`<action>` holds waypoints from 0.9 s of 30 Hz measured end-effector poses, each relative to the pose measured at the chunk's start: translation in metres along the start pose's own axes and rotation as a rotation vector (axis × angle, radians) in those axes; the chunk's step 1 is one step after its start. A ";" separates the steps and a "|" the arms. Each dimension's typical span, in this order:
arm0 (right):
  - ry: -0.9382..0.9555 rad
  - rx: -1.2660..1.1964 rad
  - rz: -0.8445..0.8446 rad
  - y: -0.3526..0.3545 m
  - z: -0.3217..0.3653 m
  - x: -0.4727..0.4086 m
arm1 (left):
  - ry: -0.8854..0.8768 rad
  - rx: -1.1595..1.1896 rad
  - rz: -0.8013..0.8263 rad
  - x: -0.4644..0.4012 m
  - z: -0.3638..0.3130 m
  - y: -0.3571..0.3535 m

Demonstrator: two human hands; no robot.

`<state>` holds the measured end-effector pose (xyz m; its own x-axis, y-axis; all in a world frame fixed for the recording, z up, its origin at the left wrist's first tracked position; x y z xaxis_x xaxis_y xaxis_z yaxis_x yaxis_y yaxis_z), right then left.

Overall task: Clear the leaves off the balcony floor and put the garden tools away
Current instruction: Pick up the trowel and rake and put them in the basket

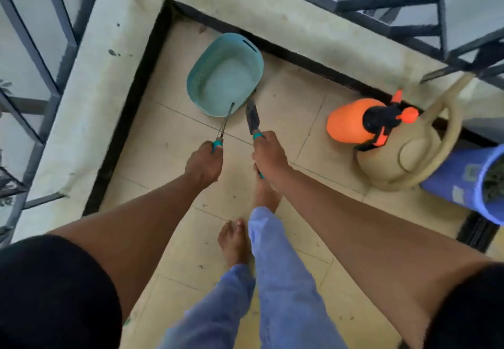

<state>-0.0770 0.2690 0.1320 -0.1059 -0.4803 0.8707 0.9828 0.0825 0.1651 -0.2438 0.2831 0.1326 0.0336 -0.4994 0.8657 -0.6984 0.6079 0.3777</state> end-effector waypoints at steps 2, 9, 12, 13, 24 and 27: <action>-0.005 0.065 0.022 -0.006 0.013 -0.017 | 0.023 -0.003 -0.006 -0.020 -0.009 0.009; -0.009 0.359 0.084 -0.025 0.056 -0.092 | 0.055 0.020 -0.016 -0.113 -0.029 0.038; 0.023 0.395 0.053 -0.025 0.071 -0.121 | 0.054 0.010 0.000 -0.146 -0.031 0.038; 0.043 0.405 0.036 -0.025 0.075 -0.130 | 0.044 0.024 0.004 -0.155 -0.034 0.038; 0.095 0.536 -0.079 -0.046 0.102 -0.183 | -0.123 0.121 -0.092 -0.205 -0.070 0.055; 0.108 0.472 -0.106 -0.056 0.110 -0.190 | -0.184 0.118 -0.082 -0.217 -0.079 0.061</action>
<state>-0.1285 0.4522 0.0083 -0.1606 -0.5927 0.7892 0.7894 0.4028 0.4632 -0.2376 0.4777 -0.0063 -0.0296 -0.6549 0.7551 -0.7779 0.4895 0.3940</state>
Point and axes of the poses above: each hand's wrist, its own x-axis away from the middle knuckle, its own y-axis out of the back of the hand, z = x × y, the point moved 5 cm from there along -x, towards the middle knuckle, and after that the axes turned 8 degrees about z, right-handed, at the moved point
